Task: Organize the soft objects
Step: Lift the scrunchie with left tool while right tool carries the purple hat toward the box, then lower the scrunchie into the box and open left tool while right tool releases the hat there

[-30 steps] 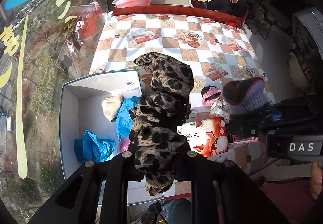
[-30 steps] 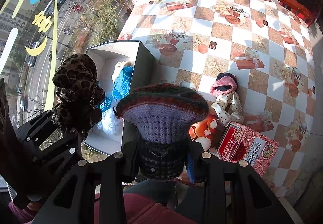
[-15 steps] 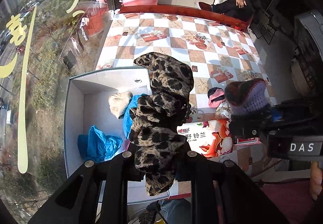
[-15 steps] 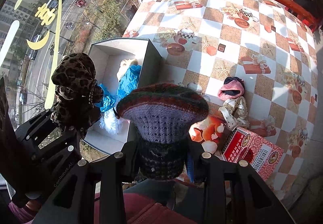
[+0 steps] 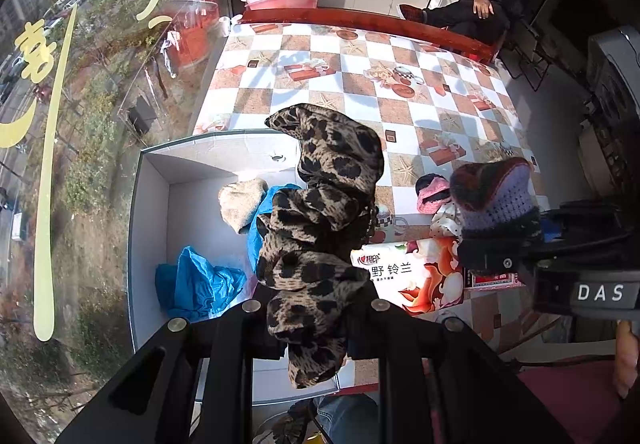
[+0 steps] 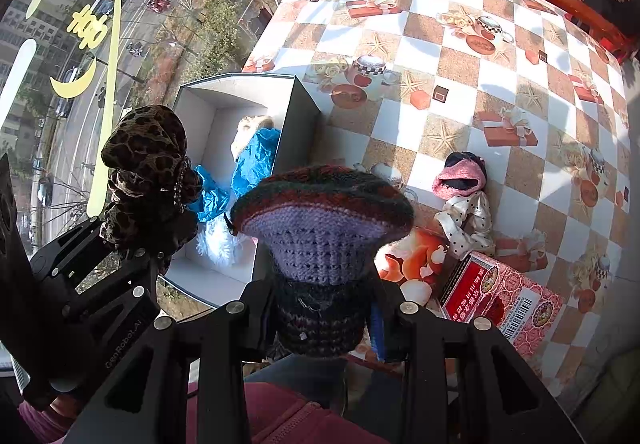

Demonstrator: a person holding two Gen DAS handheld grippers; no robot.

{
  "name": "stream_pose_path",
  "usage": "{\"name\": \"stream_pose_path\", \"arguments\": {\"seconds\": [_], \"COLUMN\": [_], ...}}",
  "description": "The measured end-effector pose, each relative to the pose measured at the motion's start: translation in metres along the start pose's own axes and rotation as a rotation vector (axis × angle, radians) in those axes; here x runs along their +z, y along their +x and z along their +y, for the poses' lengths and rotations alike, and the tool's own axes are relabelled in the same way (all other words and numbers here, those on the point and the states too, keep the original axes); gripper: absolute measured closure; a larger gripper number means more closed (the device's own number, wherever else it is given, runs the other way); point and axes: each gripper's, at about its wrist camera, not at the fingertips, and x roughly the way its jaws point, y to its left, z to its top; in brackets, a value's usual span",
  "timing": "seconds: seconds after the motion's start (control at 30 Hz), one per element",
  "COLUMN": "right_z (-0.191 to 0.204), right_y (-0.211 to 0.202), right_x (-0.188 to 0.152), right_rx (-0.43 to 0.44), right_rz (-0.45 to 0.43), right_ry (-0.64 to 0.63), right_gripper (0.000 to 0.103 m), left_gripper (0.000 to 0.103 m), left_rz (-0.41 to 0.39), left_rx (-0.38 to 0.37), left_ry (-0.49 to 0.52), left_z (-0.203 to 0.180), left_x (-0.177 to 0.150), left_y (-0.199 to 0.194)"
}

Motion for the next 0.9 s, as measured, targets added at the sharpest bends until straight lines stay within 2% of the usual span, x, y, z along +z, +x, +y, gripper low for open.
{"name": "stream_pose_path", "arguments": {"seconds": [0.47,0.6,0.9], "right_z": [0.01,0.019,0.059], "right_y": [0.004,0.009,0.027], "right_x": [0.01,0.017,0.035], "right_rx": [0.016,0.017,0.044], "right_rz": [0.0,0.003,0.029], "right_ry": [-0.032,-0.056,-0.15], "right_gripper": [0.066,0.066,0.065], "left_gripper": [0.081,0.081,0.081], "left_rz": [0.008,0.006,0.055], "left_rx": [0.009,0.041,0.135], "left_ry": [-0.054,-0.114,-0.225], "left_z": [0.017,0.037,0.08], "left_x": [-0.004,-0.005,-0.022], "left_y": [0.003,0.005,0.018]}}
